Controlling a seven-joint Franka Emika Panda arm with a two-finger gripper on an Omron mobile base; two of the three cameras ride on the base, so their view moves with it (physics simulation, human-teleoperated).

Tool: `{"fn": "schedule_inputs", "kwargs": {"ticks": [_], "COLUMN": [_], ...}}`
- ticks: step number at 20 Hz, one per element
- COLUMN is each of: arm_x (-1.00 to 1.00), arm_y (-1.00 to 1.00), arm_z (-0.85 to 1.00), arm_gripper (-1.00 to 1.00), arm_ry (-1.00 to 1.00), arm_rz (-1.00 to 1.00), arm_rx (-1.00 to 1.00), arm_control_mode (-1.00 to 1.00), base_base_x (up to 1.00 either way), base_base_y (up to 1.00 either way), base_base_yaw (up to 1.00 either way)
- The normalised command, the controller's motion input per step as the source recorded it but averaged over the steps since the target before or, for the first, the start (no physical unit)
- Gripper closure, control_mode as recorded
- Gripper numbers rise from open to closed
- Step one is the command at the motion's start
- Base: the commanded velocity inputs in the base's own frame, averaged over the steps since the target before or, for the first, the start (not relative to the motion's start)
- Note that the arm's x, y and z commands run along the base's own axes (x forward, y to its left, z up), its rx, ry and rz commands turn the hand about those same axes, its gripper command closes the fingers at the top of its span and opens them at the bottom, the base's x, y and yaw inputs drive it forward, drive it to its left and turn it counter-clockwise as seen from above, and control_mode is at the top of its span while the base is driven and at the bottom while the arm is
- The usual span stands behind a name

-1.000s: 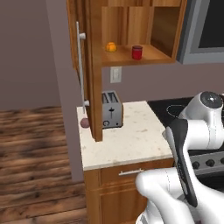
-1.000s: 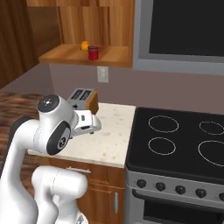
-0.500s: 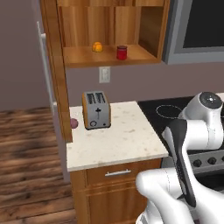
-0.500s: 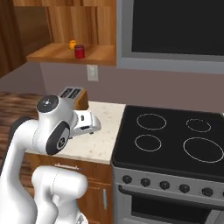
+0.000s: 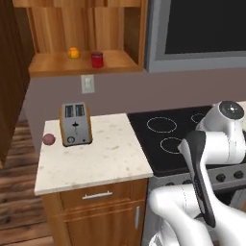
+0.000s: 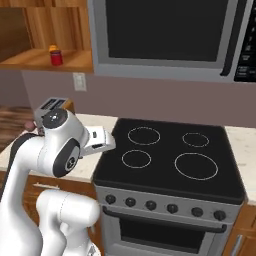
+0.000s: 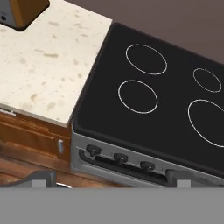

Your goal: Pick the jam and bar from the counter and place them in the cabinets closest to them.

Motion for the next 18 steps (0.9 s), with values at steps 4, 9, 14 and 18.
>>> {"fn": "schedule_inputs", "kwargs": {"ticks": [4, 9, 14, 18], "arm_x": [0.00, 0.00, 0.00, 0.00], "arm_y": [0.00, 0.00, 0.00, 0.00], "arm_z": [0.00, 0.00, 0.00, 0.00], "arm_gripper": [-1.00, -1.00, -1.00, -1.00], "arm_ry": [0.00, 0.00, 0.00, 0.00], "arm_rz": [0.00, 0.00, 0.00, 0.00], "arm_rx": [0.00, 0.00, 0.00, 0.00], "arm_control_mode": [1.00, 1.00, 1.00, 1.00], "base_base_x": [-0.07, -0.11, -0.13, -0.18], "base_base_y": [-0.63, -0.66, -0.68, -0.70], "base_base_yaw": [-0.03, -0.03, -0.04, -0.04]}}
